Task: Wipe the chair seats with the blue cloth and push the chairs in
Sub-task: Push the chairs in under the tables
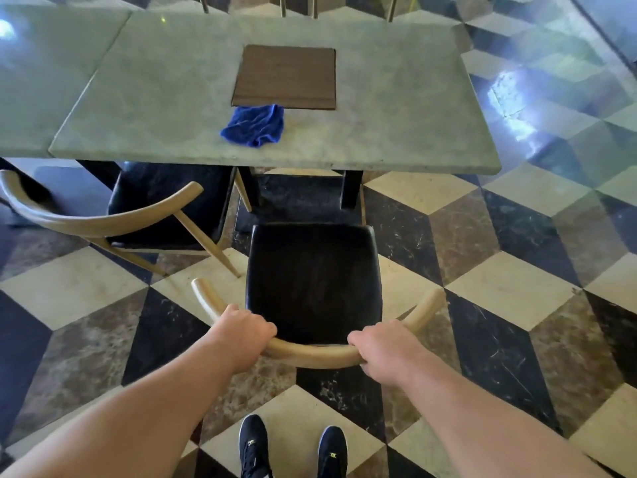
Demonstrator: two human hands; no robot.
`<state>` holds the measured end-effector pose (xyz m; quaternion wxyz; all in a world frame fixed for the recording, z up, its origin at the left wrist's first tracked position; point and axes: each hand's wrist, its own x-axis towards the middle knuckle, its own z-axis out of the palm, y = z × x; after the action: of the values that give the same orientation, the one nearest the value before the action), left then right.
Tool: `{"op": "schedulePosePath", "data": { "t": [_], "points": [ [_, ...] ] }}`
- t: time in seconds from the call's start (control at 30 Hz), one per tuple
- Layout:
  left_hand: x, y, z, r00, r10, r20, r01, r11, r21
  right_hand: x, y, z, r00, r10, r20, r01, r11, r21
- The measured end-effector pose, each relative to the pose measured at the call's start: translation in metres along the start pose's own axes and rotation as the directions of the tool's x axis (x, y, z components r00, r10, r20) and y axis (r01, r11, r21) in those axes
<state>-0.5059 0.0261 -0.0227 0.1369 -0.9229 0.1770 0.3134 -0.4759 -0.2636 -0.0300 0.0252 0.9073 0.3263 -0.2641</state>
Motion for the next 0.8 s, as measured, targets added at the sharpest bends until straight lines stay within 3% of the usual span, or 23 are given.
{"op": "schedulePosePath", "data": {
  "t": [0.8],
  "points": [
    [0.146,-0.175,-0.106,0.997,0.054,-0.047,-0.056,0.998,-0.032,0.191,0.074,-0.143,0.995,0.086,0.046,-0.084,0.996,-0.04]
  ]
}}
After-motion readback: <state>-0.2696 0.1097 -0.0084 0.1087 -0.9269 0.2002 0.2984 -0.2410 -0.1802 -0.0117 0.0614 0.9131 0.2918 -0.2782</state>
